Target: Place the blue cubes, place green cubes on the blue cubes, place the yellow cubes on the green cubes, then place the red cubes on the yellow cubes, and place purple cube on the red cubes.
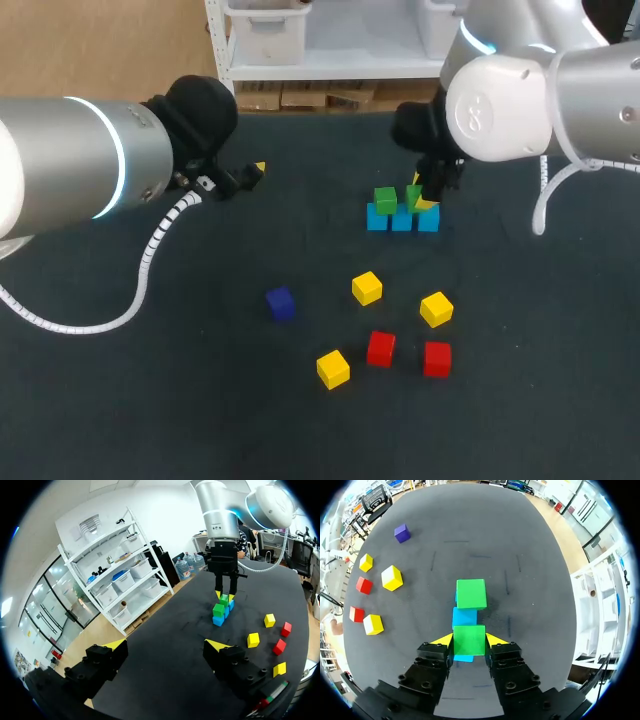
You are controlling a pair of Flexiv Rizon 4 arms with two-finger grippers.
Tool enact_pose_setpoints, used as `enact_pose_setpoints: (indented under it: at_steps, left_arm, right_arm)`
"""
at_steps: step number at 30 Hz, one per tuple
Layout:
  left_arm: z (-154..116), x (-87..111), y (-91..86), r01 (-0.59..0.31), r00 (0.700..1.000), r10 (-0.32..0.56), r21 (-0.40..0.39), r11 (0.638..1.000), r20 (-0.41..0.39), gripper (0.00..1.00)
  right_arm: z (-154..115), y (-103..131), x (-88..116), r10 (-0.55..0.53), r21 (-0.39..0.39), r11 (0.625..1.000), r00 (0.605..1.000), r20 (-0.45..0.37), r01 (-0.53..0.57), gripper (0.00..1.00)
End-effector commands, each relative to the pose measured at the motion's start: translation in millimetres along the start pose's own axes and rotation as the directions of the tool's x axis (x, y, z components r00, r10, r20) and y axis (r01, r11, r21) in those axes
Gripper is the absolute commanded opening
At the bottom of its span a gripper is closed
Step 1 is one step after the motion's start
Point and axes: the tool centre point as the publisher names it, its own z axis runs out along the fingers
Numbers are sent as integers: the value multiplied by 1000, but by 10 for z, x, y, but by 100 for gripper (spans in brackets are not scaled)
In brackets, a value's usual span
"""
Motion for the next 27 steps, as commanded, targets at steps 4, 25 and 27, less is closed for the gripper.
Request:
enact_pose_setpoints:
  at_steps: [4, 25, 27]
  left_arm:
    - [11, 2, 4, 1, 1000, -1, 1, 1000, 2, 100]
    - [11, 2, 4, 1, 1000, -1, 1, 1000, 2, 100]
    - [11, 2, 4, 1, 1000, -1, 1, 1000, 2, 100]
  right_arm:
    - [32, -22, 10, 2, -4, 1000, 1000, -2, -2, 16]
    - [-109, -34, 26, 34, 44, 998, 999, 12, -34, 100]
    - [-208, -17, 33, 28, 58, 998, 999, 21, -29, 100]
